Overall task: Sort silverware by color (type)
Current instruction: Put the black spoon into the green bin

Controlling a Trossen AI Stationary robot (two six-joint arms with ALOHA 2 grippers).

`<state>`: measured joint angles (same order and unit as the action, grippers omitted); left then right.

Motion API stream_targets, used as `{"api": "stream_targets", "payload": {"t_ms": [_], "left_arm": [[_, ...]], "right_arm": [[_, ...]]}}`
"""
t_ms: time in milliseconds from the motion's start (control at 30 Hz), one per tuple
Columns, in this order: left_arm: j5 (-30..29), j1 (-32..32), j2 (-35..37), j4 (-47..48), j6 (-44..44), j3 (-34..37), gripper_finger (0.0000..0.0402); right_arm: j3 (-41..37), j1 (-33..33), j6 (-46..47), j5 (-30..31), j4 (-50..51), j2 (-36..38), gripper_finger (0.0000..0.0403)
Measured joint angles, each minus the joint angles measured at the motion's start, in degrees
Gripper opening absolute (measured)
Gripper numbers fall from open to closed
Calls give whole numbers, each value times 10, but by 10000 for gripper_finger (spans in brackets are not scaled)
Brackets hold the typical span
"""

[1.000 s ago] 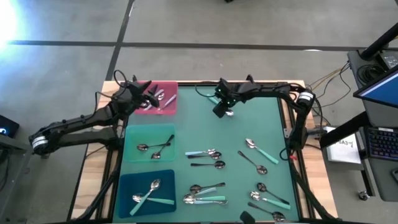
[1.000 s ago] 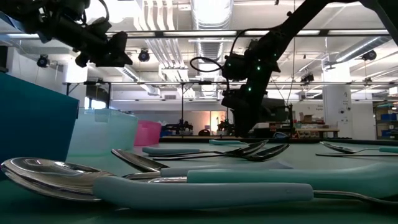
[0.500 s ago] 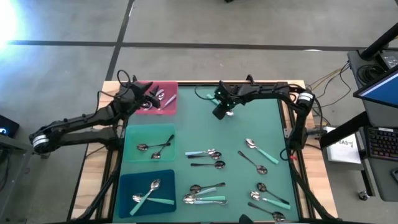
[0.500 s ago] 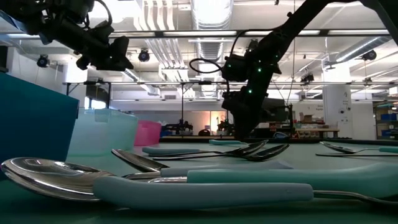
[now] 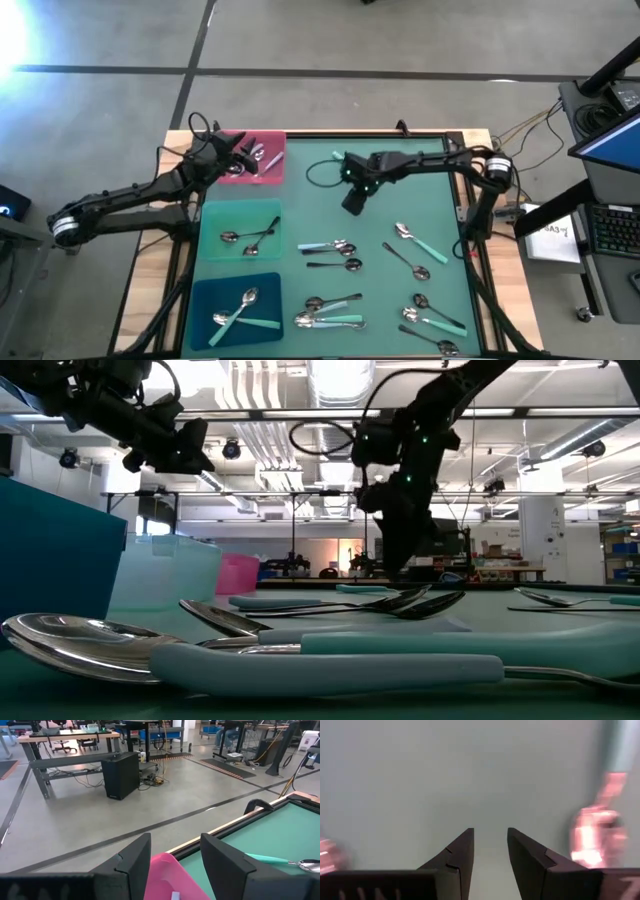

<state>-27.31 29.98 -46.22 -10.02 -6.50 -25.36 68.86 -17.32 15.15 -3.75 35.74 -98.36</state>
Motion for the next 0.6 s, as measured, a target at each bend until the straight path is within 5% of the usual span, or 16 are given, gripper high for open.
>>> {"api": "stream_targets", "payload": {"t_ms": [200, 433, 600], "left_arm": [[50, 0, 0, 0, -7, 0, 157], [218, -1, 0, -1, -38, 0, 157], [290, -11, 0, -1, -83, 0, 157]], "right_arm": [[0, 76, 14, -27, 0, 1, 109], [0, 177, 80, -27, 7, 1, 109], [0, 257, 165, 1, 100, 1, 109]]}}
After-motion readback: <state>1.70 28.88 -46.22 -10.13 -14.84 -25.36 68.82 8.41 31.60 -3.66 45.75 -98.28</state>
